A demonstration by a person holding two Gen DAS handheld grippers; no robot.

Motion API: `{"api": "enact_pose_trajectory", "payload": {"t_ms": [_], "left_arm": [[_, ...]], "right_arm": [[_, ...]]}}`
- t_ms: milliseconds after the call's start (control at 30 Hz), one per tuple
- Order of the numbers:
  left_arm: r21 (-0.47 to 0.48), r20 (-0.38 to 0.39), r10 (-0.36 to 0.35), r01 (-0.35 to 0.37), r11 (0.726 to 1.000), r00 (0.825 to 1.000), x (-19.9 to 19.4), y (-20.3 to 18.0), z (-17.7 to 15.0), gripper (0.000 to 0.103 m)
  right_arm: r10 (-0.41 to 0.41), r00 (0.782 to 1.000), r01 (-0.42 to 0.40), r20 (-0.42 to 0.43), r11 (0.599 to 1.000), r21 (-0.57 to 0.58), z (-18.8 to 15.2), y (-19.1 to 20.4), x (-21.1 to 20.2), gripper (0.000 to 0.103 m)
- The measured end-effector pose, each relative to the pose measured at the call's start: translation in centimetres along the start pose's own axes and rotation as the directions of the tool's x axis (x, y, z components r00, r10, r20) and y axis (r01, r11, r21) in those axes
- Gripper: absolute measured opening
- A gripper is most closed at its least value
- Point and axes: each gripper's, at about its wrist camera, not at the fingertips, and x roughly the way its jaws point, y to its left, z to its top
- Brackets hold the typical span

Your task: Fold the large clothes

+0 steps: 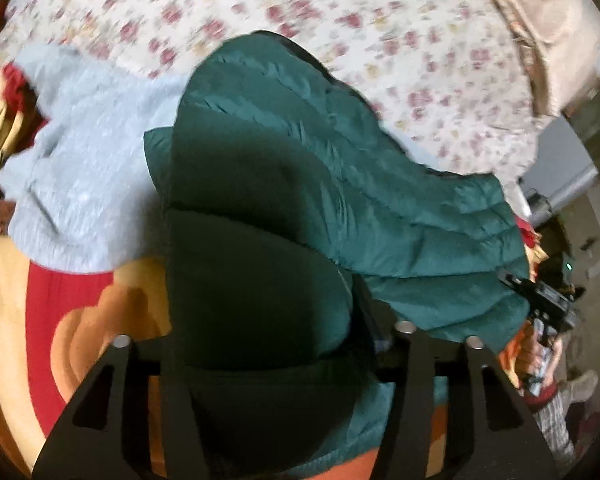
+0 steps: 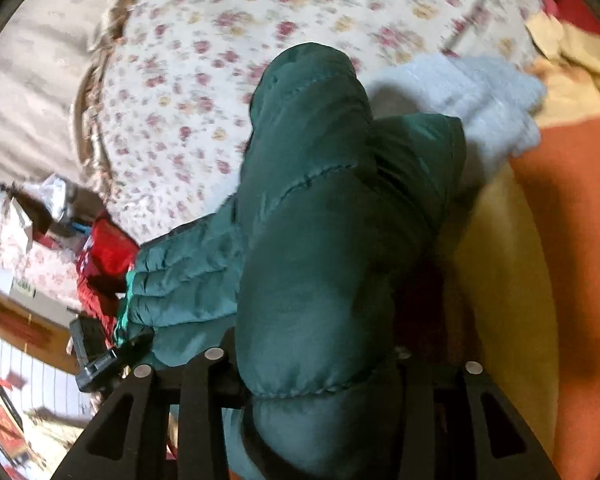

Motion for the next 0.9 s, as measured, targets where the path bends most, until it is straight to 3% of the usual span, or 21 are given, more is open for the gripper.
{"api": "enact_pose_trajectory", "payload": {"t_ms": [33, 133, 300, 467, 633, 900], "left_arm": [[-0.013, 0.002, 0.016, -0.016, 1.0, 1.0, 0.2, 0.1, 0.0, 0.062], [-0.003, 0.023, 0.064, -0.064, 0.998, 0.998, -0.8, -0.4, -0.3, 0.063], [0.044, 0.061, 0.12, -0.123, 0.991, 0.991, -2.2, -1.2, -1.3, 0.063], [0.076, 0.07, 0.158, -0.164, 0.984, 0.985, -2.5, -2.0, -3.0, 0.055], [0.073, 0.089, 0.194, -0.201, 0.977, 0.977, -3.3, -2.4, -3.8, 0.055], [0.086, 0.175, 0.247, -0.265, 0.96, 0.953, -5.6, -4.0, -5.4, 0.056]], "right_arm": [[-0.007, 1.0, 0.007, 0.001, 1.0, 0.019, 0.1, -0.1, 0.3, 0.052], [-0.083, 0.996, 0.082, 0.019, 0.996, 0.038, 0.2, -0.1, 0.5, 0.061], [-0.119, 0.992, 0.118, 0.039, 0.993, 0.014, -0.4, 0.6, -0.7, 0.061], [-0.101, 0.995, 0.101, 0.014, 0.995, -0.019, -1.4, 1.2, -1.3, 0.051], [-0.125, 0.992, 0.125, 0.011, 0.992, -0.036, -2.4, 1.3, -1.8, 0.052], [-0.215, 0.972, 0.221, 0.094, 0.974, -0.055, -3.4, 3.1, -3.4, 0.056]]}}
